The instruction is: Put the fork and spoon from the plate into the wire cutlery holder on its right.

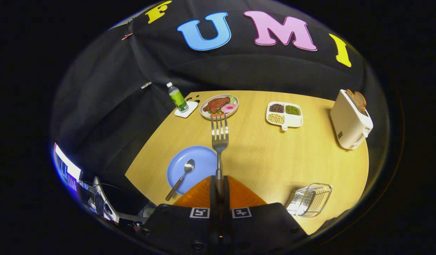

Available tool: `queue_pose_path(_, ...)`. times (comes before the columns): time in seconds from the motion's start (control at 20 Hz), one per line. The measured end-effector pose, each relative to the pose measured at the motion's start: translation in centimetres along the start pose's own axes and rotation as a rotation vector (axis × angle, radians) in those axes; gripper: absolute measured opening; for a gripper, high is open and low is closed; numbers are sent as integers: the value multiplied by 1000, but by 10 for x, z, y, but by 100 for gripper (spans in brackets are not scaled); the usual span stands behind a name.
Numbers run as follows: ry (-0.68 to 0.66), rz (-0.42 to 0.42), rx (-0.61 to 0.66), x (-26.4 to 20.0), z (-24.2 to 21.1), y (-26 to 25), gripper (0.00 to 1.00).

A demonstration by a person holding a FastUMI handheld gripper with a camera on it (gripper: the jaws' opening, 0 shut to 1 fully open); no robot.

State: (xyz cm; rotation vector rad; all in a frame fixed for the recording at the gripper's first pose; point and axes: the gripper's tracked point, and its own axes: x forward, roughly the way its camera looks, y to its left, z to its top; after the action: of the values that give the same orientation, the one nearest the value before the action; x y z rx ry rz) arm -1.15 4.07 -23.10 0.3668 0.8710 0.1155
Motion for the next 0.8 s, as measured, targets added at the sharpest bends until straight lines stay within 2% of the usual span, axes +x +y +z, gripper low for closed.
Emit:
queue_pose_path(0.2,96,-48,13,-47,-17,-50,8)
queue_pose_path(0.45,368,-26,100,-93,-61,-90,8)
queue_pose_path(0.6,538,-50,142,-107,-84,-117,8)
queue_pose_path(0.8,745,-134,128,-107,-106,-156,8)
